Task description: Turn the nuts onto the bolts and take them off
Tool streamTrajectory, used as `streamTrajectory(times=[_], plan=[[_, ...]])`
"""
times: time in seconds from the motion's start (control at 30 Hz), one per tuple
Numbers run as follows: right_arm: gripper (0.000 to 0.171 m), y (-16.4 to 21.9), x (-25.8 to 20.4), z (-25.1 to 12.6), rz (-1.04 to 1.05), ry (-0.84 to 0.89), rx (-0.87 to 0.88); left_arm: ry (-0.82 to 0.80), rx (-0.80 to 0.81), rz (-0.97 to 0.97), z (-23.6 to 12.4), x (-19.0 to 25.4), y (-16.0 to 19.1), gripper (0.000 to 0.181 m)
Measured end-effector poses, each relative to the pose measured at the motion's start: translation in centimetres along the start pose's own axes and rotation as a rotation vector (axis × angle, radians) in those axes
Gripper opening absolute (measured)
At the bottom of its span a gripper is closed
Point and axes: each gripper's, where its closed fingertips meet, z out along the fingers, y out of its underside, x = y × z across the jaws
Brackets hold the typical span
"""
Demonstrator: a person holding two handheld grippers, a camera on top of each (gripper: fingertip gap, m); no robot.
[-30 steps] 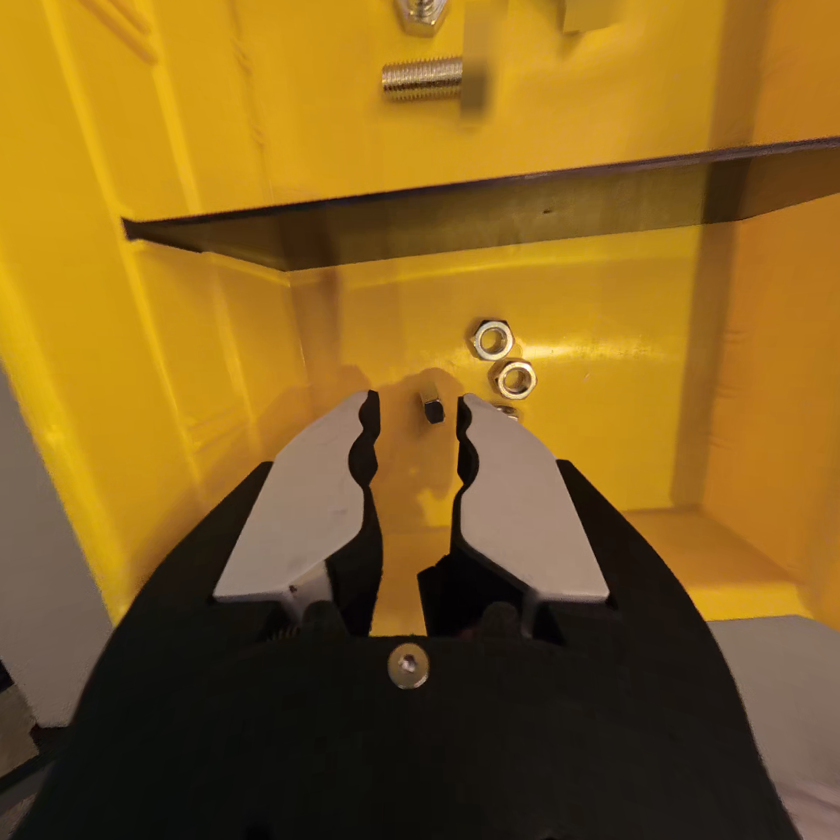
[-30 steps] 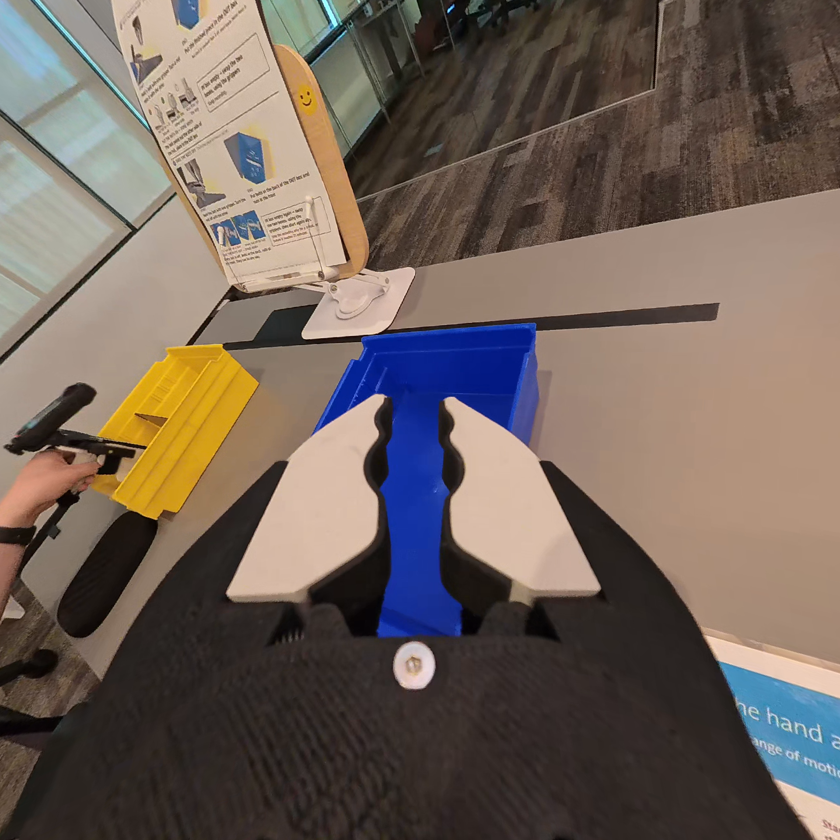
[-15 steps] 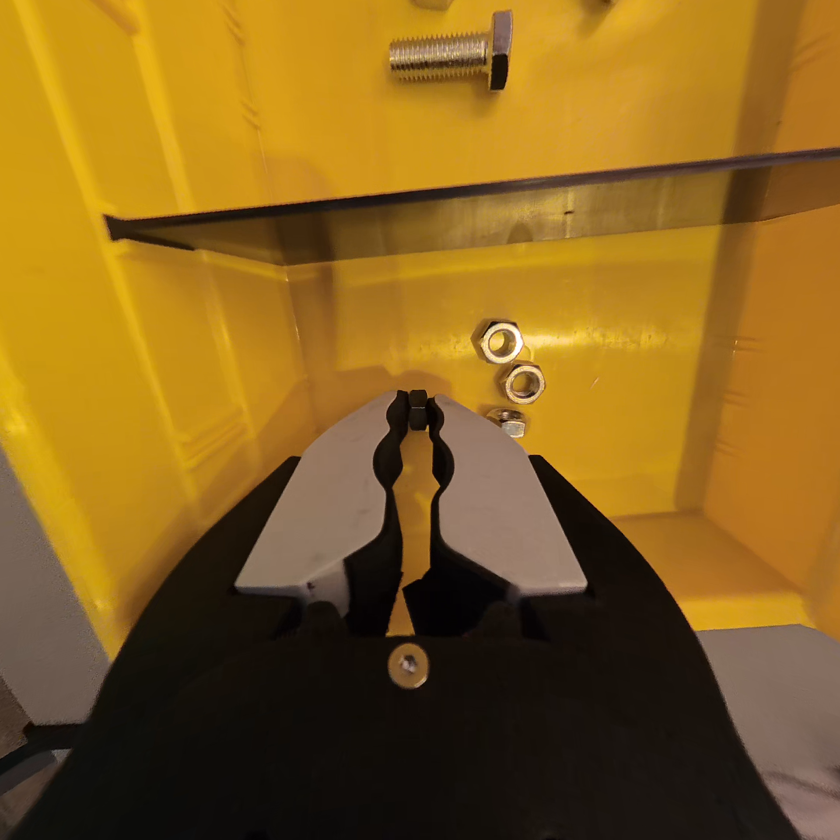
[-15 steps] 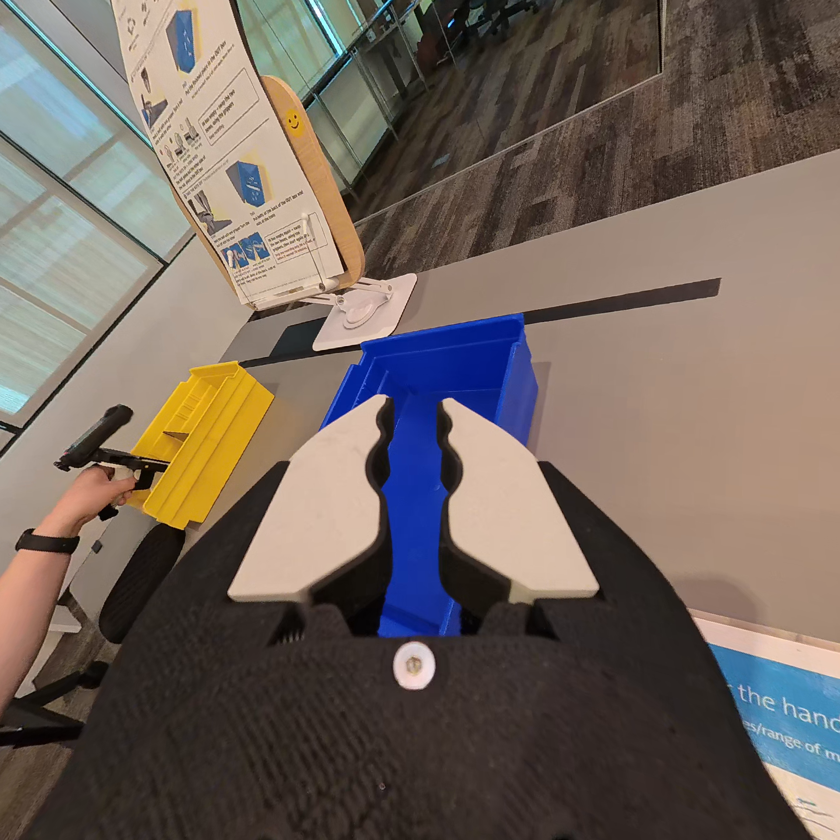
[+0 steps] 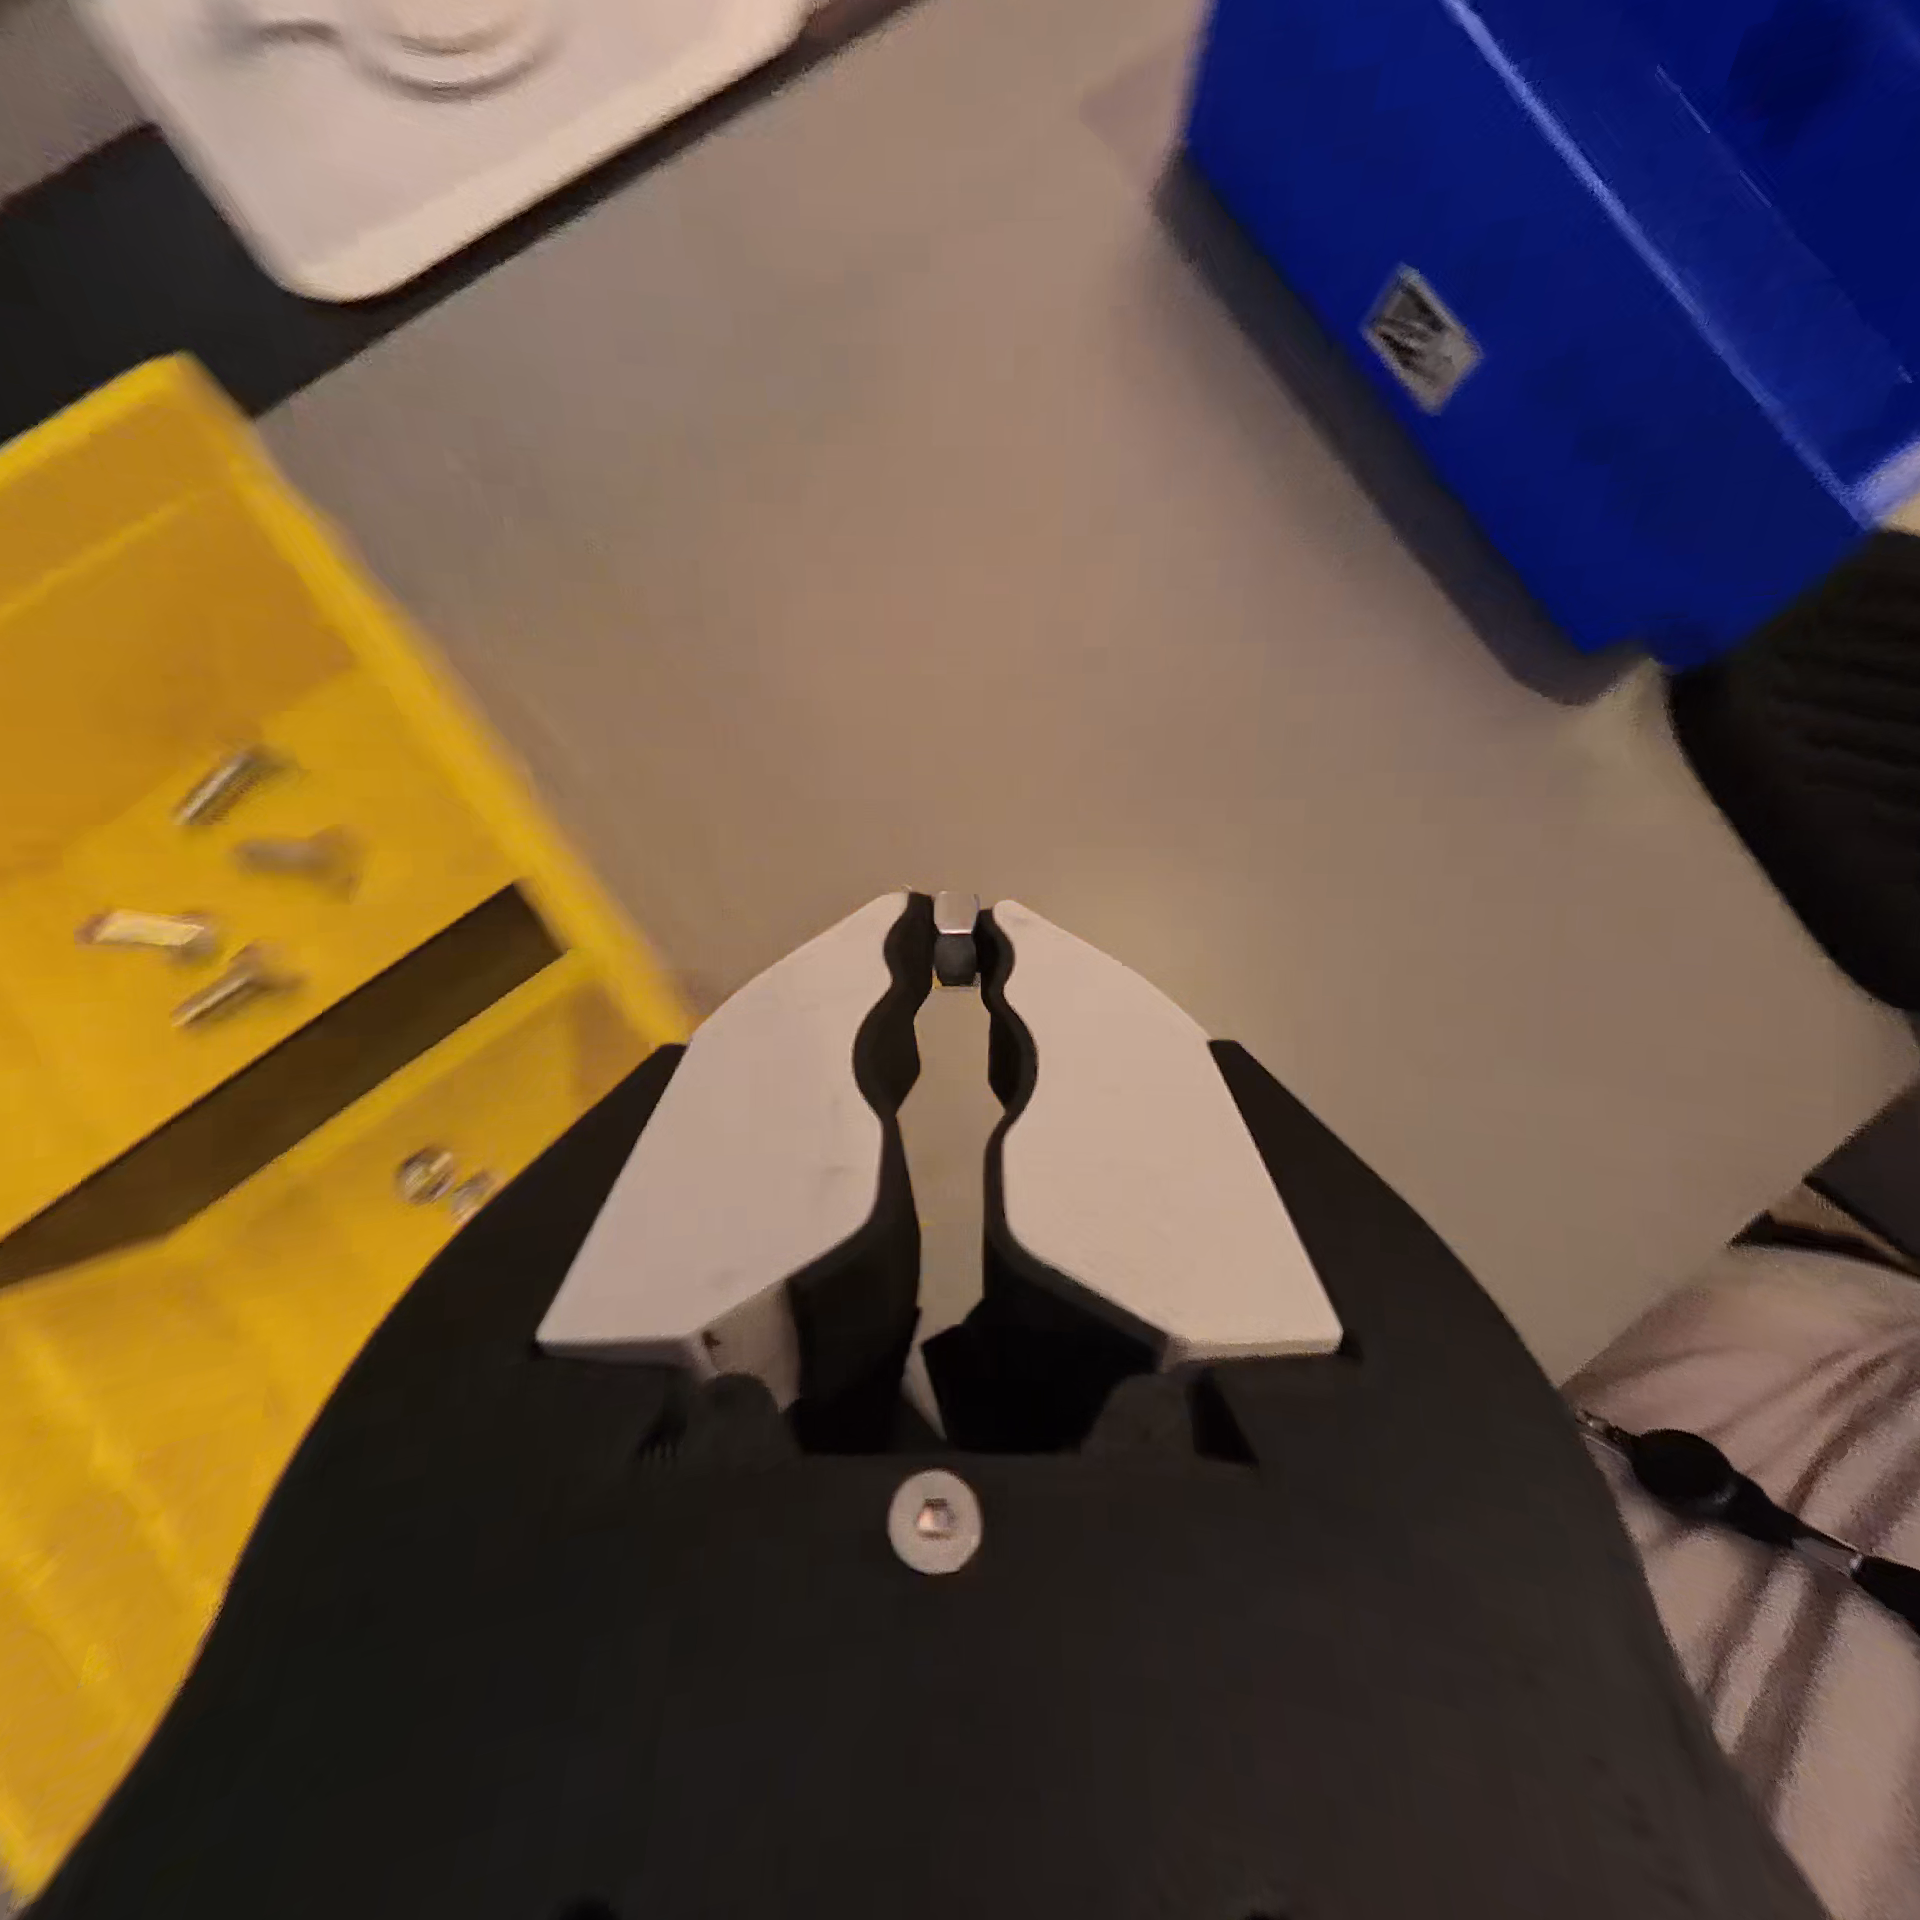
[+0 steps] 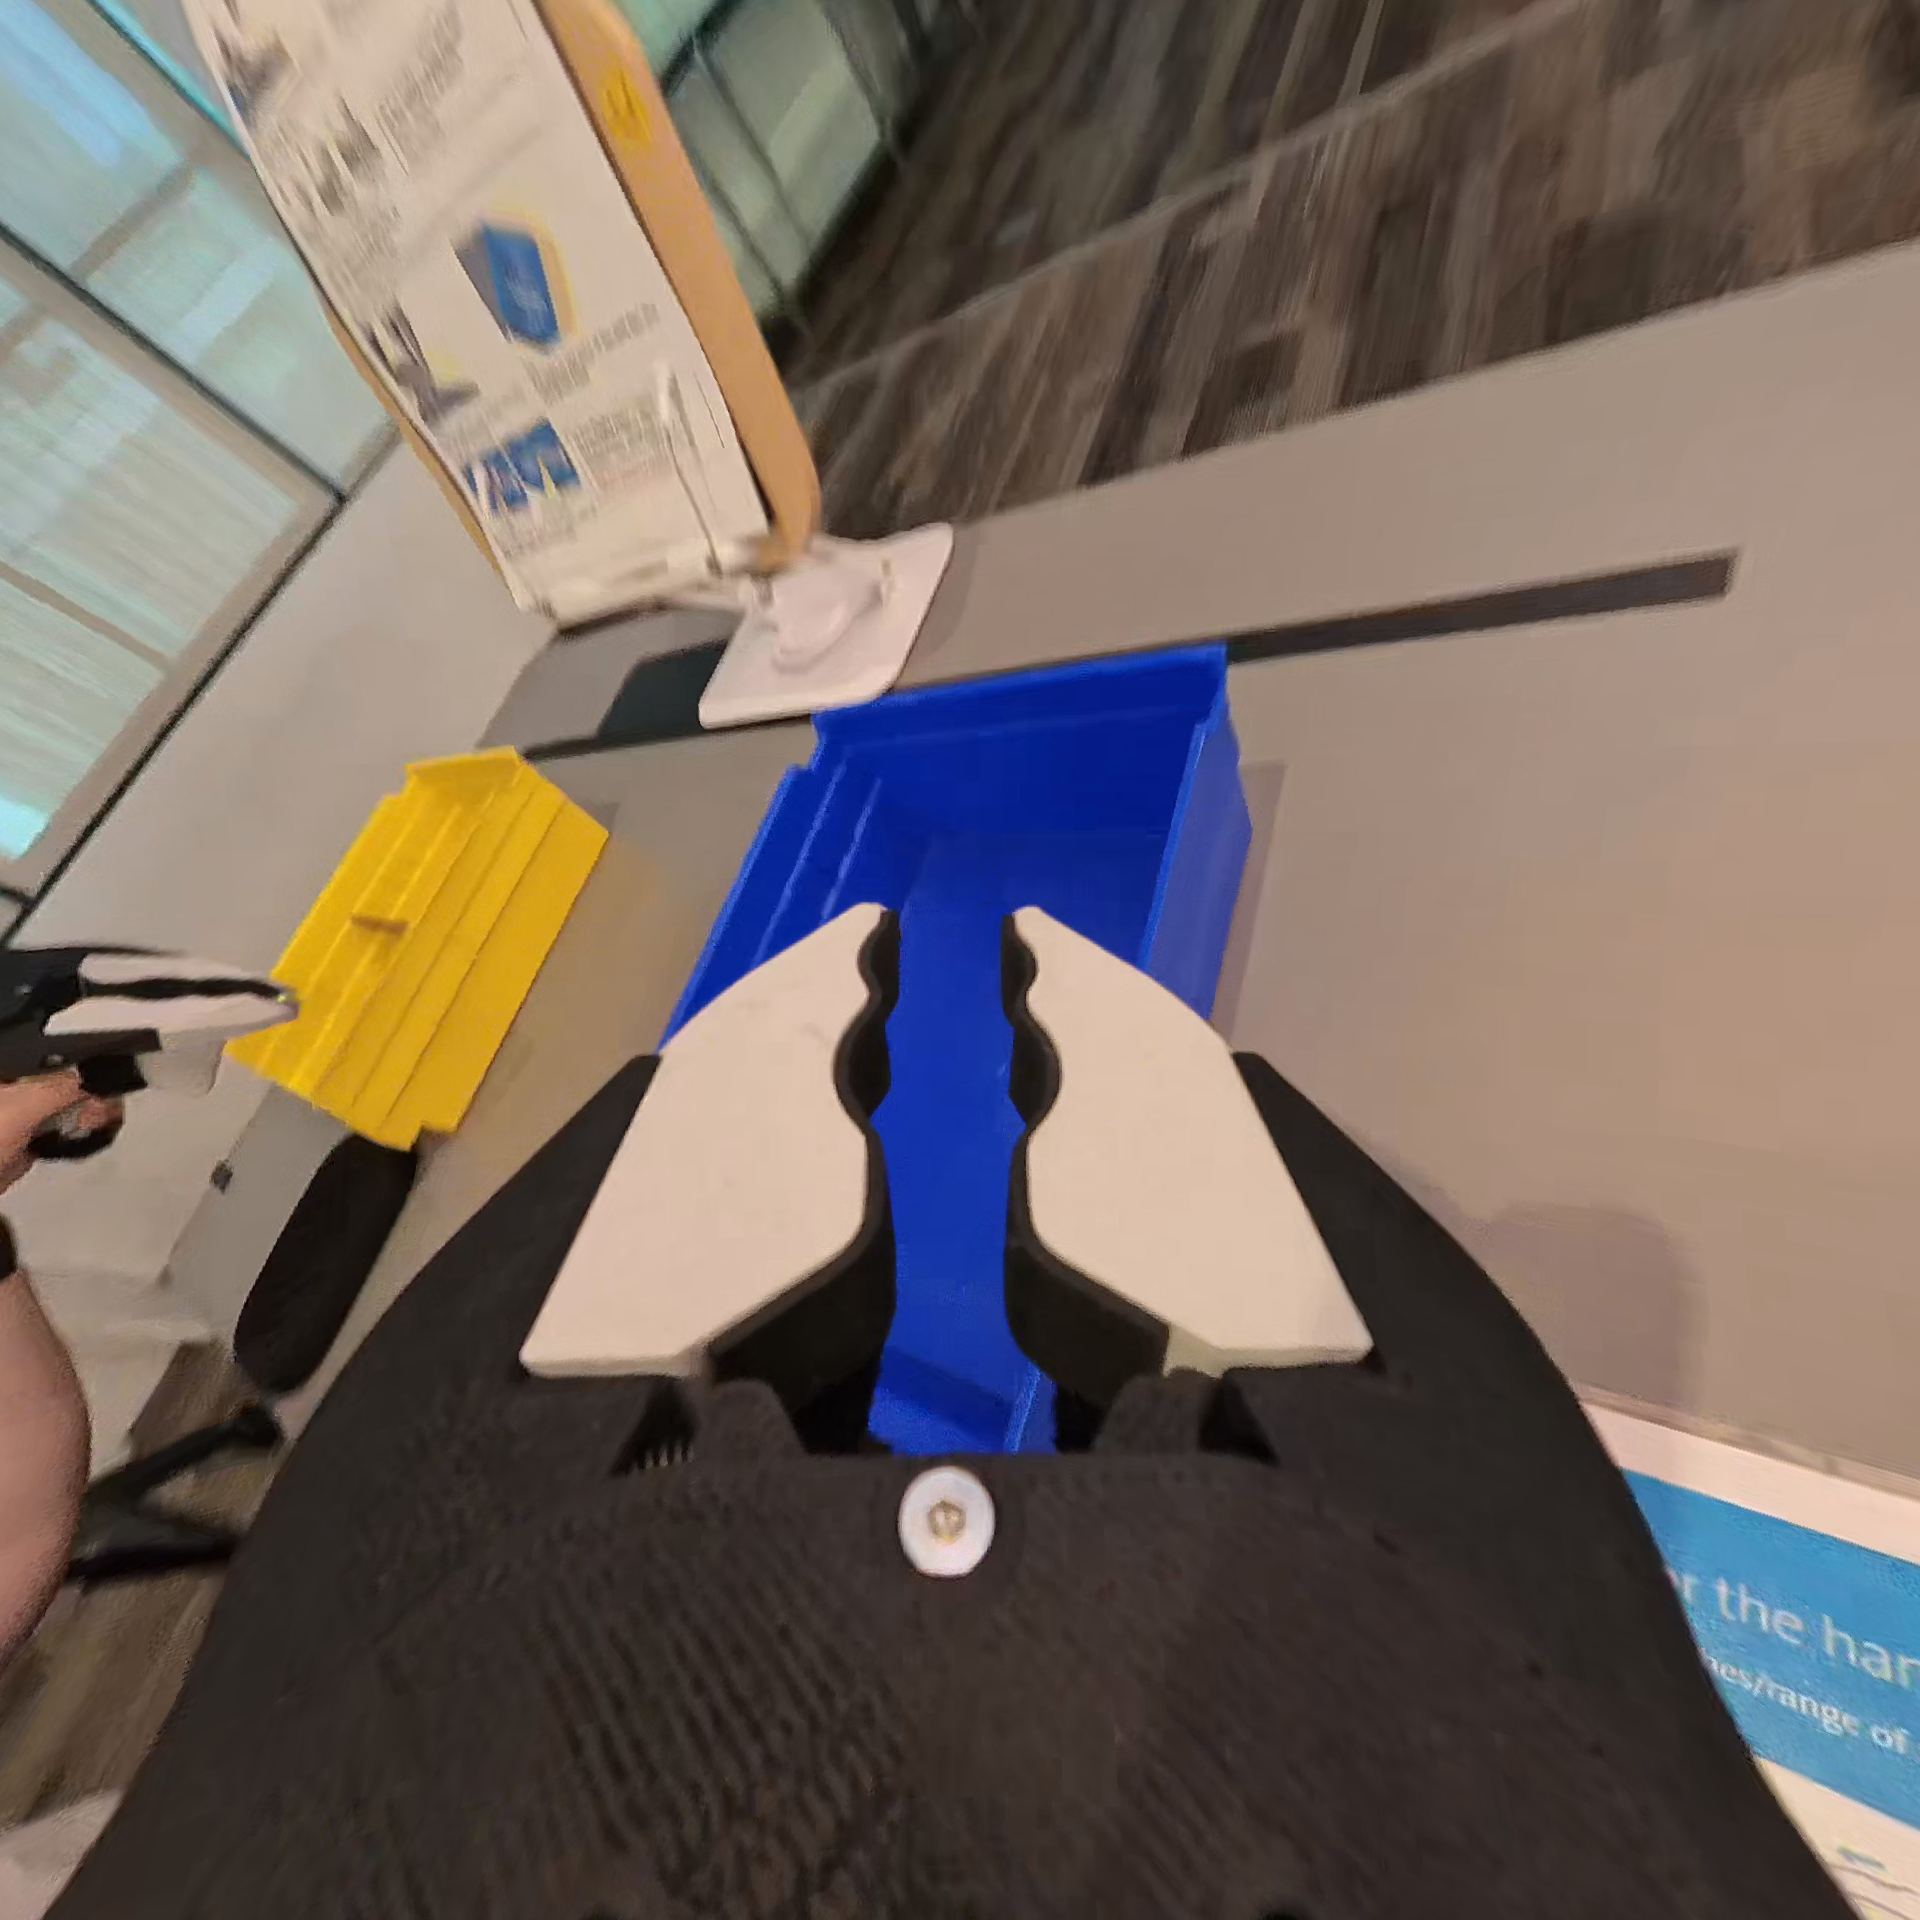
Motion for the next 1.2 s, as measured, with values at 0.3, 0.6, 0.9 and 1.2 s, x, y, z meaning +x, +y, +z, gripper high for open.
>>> streamTrajectory(times=[0.3, 0.6, 0.9, 1.2], plan=[[0.033, 4.9, 4.9, 5.1, -0.022, 0.211, -0.327, 0.096, -0.241, 0.129, 14.1, 6.4, -0.4, 0.008], [0.032, 9.6, 7.2, 8.1, -0.006, 0.273, -0.613, 0.126, -0.339, 0.12, 17.4, 7.4, -0.2, 0.008], [0.011, 9.8, 7.9, 7.3, 0.189, 0.3, -0.584, 0.12, -0.366, 0.116, 18.2, 7.1, 0.5, 0.008], [0.014, 10.6, 7.8, 5.9, 0.251, 0.28, -0.589, 0.125, -0.367, 0.102, 18.6, 7.0, 0.9, 0.008]])
